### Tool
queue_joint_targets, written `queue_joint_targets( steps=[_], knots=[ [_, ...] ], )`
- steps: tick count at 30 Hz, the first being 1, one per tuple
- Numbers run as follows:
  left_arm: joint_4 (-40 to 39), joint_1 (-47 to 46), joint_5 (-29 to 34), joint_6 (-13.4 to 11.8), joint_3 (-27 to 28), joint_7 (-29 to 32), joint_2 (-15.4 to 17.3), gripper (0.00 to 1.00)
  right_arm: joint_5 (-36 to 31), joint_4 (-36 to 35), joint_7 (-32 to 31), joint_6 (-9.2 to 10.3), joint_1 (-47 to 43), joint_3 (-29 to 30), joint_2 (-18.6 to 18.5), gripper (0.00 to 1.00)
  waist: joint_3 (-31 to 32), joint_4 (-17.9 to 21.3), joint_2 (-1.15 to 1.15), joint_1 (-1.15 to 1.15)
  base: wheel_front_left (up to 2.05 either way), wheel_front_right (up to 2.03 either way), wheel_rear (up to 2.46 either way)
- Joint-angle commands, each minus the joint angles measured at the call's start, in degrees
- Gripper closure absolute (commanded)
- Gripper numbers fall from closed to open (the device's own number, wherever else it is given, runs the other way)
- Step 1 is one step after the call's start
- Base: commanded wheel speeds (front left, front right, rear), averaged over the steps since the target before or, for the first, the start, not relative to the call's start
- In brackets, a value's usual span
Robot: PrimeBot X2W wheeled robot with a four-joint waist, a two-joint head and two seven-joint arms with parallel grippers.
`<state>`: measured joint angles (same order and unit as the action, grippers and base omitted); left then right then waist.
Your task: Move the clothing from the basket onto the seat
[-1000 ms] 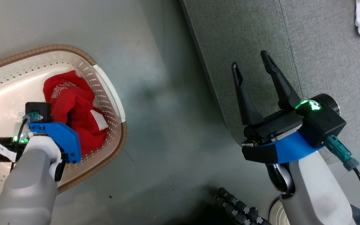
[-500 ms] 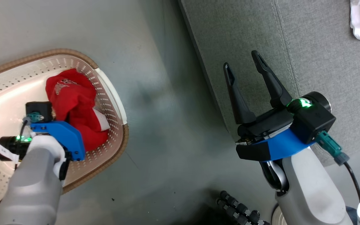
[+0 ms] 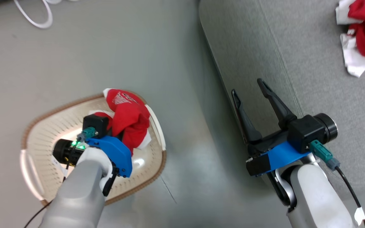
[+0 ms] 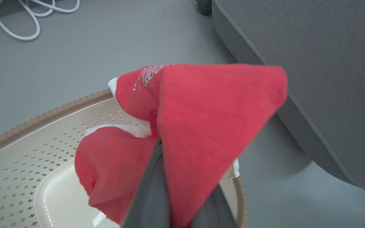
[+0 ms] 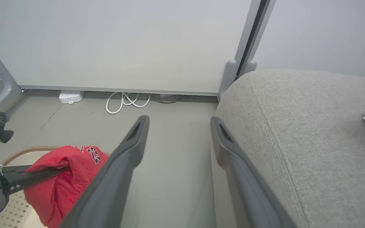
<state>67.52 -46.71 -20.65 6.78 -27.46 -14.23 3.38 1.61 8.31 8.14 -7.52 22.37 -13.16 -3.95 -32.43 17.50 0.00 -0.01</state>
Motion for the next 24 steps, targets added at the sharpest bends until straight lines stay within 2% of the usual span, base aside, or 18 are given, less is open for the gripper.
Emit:
queue_joint_targets(
  steps=[1, 4, 12, 17, 24],
  knots=[
    [-0.9, 1.5, -0.7, 0.4, -0.7, -0.5, -0.3, 1.0, 0.3, 0.1, -0.6, 0.06, -1.4, -0.1, -0.7, 0.0, 10.5, -6.5, 0.0, 0.01, 0.0, 0.0, 0.0],
    [-4.6, 3.7, -3.4, 0.7, -3.7, -0.6, -0.5, 1.0, 0.9, 0.2, -2.1, 0.06, -3.9, -0.5, -1.2, 0.0, 16.3, -8.4, 0.0, 0.01, 0.0, 0.0, 0.0],
    [-17.1, 7.1, -13.6, 0.7, -16.8, 2.3, -0.4, 1.0, 2.3, -0.3, -5.7, 0.06, -10.9, -1.3, -1.8, 0.0, 27.8, -12.0, 0.0, 0.01, 0.0, 0.0, 0.0],
    [-21.7, 5.1, -18.5, 0.7, -21.6, 3.8, -0.4, 1.0, 3.0, -1.2, -7.6, 0.06, -14.3, -1.9, -1.8, 0.0, 32.1, -13.2, 0.0, 0.01, 0.0, 0.0, 0.0],
    [-27.6, 0.5, -24.4, -0.1, -26.5, 5.0, -0.4, 1.0, 3.6, -2.5, -8.9, 0.06, -15.8, -3.2, -1.4, 0.0, 33.9, -13.6, 0.0, 0.01, 0.0, 0.0, 0.0]
  ],
)
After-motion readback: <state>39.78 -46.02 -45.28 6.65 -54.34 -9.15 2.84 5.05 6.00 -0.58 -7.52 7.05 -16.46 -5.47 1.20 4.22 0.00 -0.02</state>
